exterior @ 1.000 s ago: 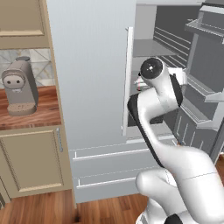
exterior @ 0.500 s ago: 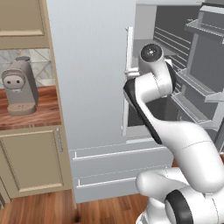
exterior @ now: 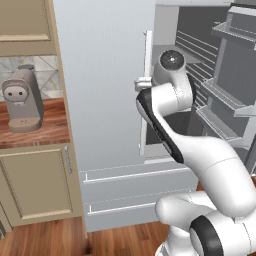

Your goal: Open the fridge, grab two sodas, and place both sodas inside the bowl with ice on the dining counter.

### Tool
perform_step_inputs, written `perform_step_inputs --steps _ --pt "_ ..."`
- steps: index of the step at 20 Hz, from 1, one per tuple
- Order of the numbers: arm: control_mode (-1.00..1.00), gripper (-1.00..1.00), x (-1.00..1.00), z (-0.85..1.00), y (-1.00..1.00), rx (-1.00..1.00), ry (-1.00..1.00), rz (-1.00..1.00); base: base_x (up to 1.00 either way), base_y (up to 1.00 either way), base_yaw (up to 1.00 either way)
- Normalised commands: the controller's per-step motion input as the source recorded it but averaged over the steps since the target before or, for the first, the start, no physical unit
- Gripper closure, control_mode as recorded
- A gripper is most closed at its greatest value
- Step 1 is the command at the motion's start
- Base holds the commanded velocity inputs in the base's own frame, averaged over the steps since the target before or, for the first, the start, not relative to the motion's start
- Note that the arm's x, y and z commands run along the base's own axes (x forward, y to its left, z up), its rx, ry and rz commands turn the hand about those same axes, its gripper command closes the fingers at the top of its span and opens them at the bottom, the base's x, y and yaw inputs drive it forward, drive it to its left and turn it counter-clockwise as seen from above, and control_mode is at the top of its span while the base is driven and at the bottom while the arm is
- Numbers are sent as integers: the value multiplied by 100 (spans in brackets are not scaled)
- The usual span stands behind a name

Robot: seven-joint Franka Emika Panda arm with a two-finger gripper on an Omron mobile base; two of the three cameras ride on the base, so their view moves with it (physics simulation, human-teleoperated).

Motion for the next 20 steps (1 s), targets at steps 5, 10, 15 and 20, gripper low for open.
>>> perform_step_inputs --steps 5,10,15,20 --pt "-100 -100 23 -2 2 8 -9 0 0 0 0" --pt "-100 -100 39 -1 7 6 -1 3 0 0 0" --pt "-100 -100 42 0 1 1 0 5 0 0 0" --pt "-100 -100 44 0 0 0 0 4 0 0 0"
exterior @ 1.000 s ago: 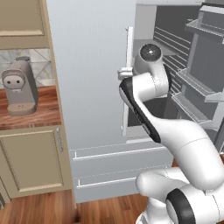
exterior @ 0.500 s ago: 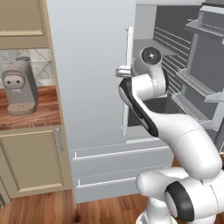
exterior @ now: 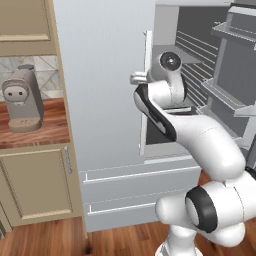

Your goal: Open the fridge, grab two sodas, and place both sodas inside the bowl with ice on the dining counter.

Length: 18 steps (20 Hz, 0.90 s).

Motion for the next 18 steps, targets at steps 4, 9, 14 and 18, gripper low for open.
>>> perform_step_inputs --steps 4,9,14,18 --pt "-100 -100 40 -7 0 0 0 2 0 0 0" --pt "-100 -100 42 -13 1 0 0 1 0 0 0" --pt "-100 -100 35 -15 4 0 1 0 0 0 0" --pt "-100 100 37 -25 25 -1 6 0 0 0 0"
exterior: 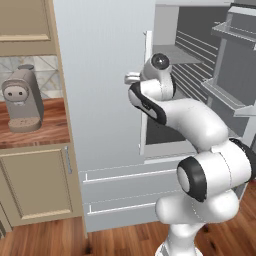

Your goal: Open the fridge, grab two sodas, and place both sodas inside the bowl with ice on the dining counter.

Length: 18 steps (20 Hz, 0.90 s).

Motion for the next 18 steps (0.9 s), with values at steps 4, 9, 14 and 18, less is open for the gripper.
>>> perform_step_inputs --steps 4,9,14,18 --pt "-100 100 32 -30 25 -4 5 0 0 0 0" --pt "-100 100 6 -22 0 -3 2 0 0 0 0" --pt "-100 100 -65 -11 6 -1 -2 4 0 0 0" --pt "-100 100 -100 -19 58 -2 -4 16 0 0 0"
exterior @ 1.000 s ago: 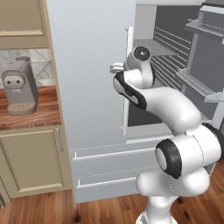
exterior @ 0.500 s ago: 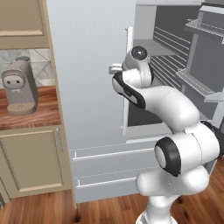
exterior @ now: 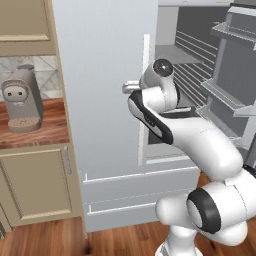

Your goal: Open the fridge, grab two sodas, and place both sodas inside the bowl with ice on the dining counter.

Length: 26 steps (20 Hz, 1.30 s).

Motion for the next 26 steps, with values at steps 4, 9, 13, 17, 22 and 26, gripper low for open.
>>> perform_step_inputs --steps 4,9,13,17,22,26 --pt "-100 100 -100 -19 76 -3 -1 20 0 0 0" --pt "-100 -100 -100 -16 90 -6 0 20 0 0 0" --pt "-100 -100 -97 -14 49 -5 -4 8 0 0 0" --pt "-100 -100 -76 7 -70 4 -15 -12 0 0 0" --pt "-100 -100 -56 19 -100 17 -5 -13 0 0 0" --pt "-100 -100 0 8 -93 25 9 -6 0 0 0"
